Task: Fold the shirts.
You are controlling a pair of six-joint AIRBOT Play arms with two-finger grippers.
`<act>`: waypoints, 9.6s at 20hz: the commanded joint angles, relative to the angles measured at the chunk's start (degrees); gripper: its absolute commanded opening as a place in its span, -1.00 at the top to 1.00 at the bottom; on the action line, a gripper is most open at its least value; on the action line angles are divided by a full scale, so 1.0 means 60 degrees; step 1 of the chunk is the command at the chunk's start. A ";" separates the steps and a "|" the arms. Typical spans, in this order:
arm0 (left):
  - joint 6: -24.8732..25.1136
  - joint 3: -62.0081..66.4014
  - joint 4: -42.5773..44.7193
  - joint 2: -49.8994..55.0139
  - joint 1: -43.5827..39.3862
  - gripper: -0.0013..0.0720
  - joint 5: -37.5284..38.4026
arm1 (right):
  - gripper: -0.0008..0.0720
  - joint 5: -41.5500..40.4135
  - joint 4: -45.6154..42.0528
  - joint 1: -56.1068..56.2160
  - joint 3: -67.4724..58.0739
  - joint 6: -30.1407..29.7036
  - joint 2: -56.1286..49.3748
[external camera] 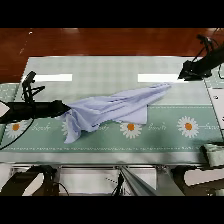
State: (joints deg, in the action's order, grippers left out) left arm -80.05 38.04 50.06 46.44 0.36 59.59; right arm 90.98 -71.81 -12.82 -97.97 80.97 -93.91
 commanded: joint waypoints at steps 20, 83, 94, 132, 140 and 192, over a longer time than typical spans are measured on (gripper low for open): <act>0.0820 -0.0015 0.0004 0.0055 -0.0004 0.88 0.0058 | -0.42 -0.5289 0.3319 0.3745 0.7919 0.1519 0.1118; 0.1770 0.3756 -0.1024 0.6255 0.0022 0.88 -0.1519 | 0.91 -0.5224 0.1654 0.0331 0.2790 0.0885 0.0339; 0.1435 0.6484 -0.0331 0.6991 0.3147 0.03 0.4874 | -0.44 -0.0630 0.0310 -0.0495 0.1239 -0.0470 0.1231; 0.0863 0.3898 0.1694 0.7949 0.2266 0.88 0.3362 | -0.52 -0.0025 -0.0375 -0.2076 0.4998 -0.0863 0.2994; 0.1235 0.3898 0.1657 0.7238 0.2266 0.88 0.3406 | -0.74 -0.1617 0.1370 -0.3497 1.2225 -0.1858 0.5850; -0.0892 0.9457 0.2845 -0.3756 0.2269 0.89 0.4969 | 0.91 0.2116 0.0750 -0.1381 -0.1545 0.0849 0.9049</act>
State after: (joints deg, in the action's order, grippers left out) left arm -83.48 94.63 66.04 23.46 13.96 79.48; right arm 89.14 -63.64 -21.12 -106.80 85.45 -39.59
